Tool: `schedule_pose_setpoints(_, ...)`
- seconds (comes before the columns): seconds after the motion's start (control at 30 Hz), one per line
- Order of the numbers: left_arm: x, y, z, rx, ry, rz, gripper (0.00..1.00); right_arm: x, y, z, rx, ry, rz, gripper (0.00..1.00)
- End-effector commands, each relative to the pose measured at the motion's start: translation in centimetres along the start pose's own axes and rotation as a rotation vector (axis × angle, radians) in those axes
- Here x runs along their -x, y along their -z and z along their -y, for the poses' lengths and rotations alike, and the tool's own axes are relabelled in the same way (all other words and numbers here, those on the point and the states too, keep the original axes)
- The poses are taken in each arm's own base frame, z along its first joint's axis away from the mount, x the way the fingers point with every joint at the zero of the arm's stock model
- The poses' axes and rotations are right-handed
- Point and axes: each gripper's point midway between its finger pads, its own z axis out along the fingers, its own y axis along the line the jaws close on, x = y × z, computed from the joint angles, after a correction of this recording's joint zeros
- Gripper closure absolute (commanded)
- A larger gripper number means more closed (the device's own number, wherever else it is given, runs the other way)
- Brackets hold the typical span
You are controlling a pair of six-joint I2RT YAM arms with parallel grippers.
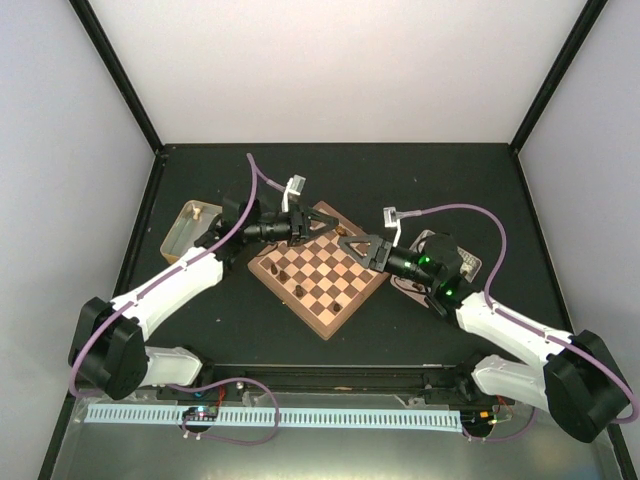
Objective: Set up the chess pieces on the board
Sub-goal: Pick up the chess piece from the storage box, then place the chess piece on the chessboard.
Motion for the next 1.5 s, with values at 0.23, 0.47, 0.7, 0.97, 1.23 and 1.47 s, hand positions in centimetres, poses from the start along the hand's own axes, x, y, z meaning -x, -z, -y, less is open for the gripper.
schedule_pose_setpoints(0.23,0.7,0.8,2.4,-0.072,0.027,0.064,0.98,2.3,0.7,-1.1,0.050,-0.141,0.153,0.55)
schedule_pose_setpoints(0.47,0.6,0.7,1.9,-0.064,0.033,0.060,0.98,2.4,0.4,-1.0,0.043,-0.161,0.143,0.73)
schedule_pose_setpoints(0.7,0.8,0.7,1.2,-0.029,0.006,0.077,0.98,2.1,0.1,0.1,-0.041,-0.153,0.114,0.89)
schedule_pose_setpoints(0.97,1.4,3.5,-3.1,0.282,-0.186,0.191,0.99,-0.5,2.2,6.4,-0.482,-0.018,-0.053,0.91)
schedule_pose_setpoints(1.23,1.4,9.9,-8.0,0.708,-0.425,0.293,0.99,-2.7,7.7,12.7,-0.924,0.115,-0.245,0.92)
schedule_pose_setpoints(1.47,1.1,13.9,-11.5,0.938,-0.411,0.382,0.98,-2.3,8.4,13.5,-1.030,0.185,-0.307,0.92)
